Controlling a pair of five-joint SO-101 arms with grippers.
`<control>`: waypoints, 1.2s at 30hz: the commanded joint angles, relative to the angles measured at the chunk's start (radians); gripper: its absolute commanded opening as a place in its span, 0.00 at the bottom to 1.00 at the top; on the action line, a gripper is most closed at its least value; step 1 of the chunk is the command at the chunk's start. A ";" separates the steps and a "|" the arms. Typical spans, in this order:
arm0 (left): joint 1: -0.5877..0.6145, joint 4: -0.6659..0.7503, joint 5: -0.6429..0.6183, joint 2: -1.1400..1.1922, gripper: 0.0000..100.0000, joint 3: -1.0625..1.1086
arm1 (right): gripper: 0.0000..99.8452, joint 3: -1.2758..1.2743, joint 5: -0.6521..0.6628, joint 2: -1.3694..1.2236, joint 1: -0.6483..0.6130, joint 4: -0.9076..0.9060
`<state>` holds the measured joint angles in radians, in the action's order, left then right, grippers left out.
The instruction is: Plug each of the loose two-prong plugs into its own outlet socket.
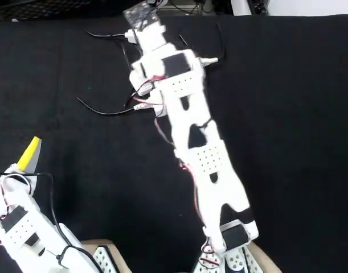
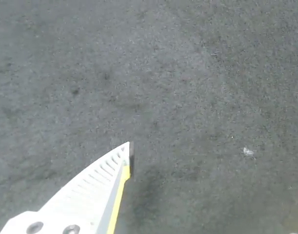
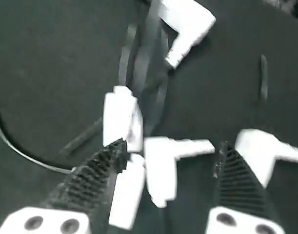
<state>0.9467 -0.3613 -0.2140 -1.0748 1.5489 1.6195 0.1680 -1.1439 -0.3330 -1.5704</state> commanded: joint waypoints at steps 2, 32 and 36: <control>-0.062 0.018 0.046 -0.017 0.62 -0.002 | 0.27 0.051 -0.002 0.088 0.143 -0.157; -0.349 0.189 0.298 -0.026 0.62 0.145 | 0.27 -0.631 0.006 0.486 0.683 -0.196; -0.349 0.189 0.299 -0.026 0.62 0.145 | 0.27 -1.021 0.005 0.845 0.618 -0.180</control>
<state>0.6091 -0.1895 0.0760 -1.0856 1.6717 0.8661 0.1680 -0.6360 0.3391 -1.7453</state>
